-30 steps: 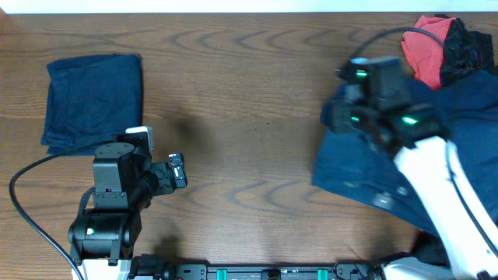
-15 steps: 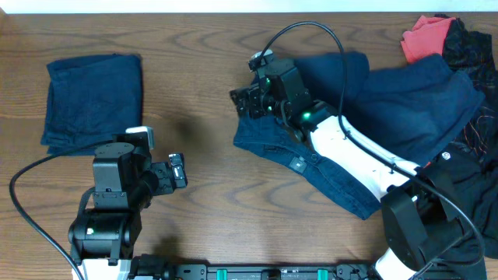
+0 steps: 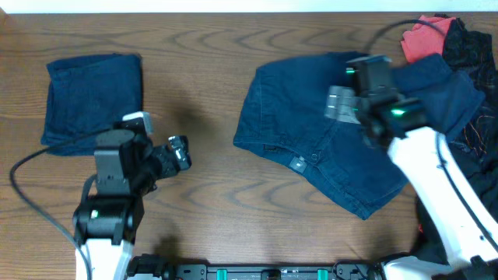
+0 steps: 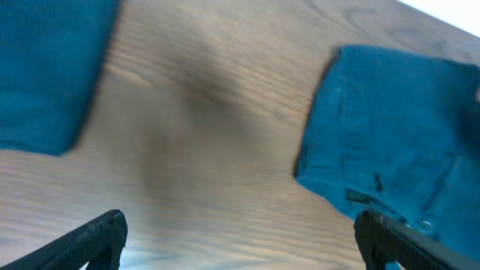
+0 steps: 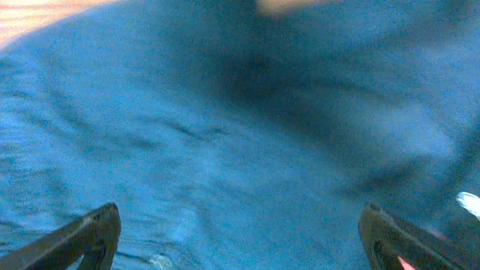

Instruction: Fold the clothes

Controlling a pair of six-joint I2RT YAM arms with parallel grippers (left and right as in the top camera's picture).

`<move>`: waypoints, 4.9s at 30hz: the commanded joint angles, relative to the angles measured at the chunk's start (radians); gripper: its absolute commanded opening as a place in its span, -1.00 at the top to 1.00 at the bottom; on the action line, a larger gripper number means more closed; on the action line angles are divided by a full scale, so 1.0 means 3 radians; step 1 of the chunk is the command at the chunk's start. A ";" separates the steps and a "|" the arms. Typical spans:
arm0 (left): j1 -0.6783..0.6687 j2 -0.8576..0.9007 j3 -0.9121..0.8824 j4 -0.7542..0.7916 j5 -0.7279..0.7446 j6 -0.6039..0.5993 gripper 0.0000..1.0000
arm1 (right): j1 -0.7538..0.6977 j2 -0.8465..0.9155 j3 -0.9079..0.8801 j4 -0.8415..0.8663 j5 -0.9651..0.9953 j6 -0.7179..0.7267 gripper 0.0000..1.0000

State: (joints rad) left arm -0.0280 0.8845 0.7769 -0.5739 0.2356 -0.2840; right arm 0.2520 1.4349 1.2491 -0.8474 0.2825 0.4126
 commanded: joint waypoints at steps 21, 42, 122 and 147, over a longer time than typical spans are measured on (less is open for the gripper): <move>-0.0933 0.2855 0.0013 0.1823 0.0759 -0.1179 -0.96 | -0.0849 -0.0108 0.0022 -0.0818 0.0042 0.0118 -0.98; -0.0427 0.2703 0.0098 0.1588 0.0640 -0.0863 0.88 | -0.0927 -0.0108 0.0022 -0.0879 0.0092 0.0113 -0.98; 0.0074 0.1573 -0.0927 -0.0027 0.0444 -0.1700 0.88 | -0.1054 -0.0083 -0.1962 0.1066 -0.2270 -0.0207 -0.99; 0.0072 0.0956 -0.0927 -0.0435 0.0445 -0.1586 0.88 | -0.0568 -0.0081 -0.2436 0.1968 -0.2097 0.0755 -0.28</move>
State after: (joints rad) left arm -0.0040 1.1942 0.5125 -0.6922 0.3847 -0.7849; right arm 0.0540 1.4071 0.5270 -0.2642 -0.3759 0.5758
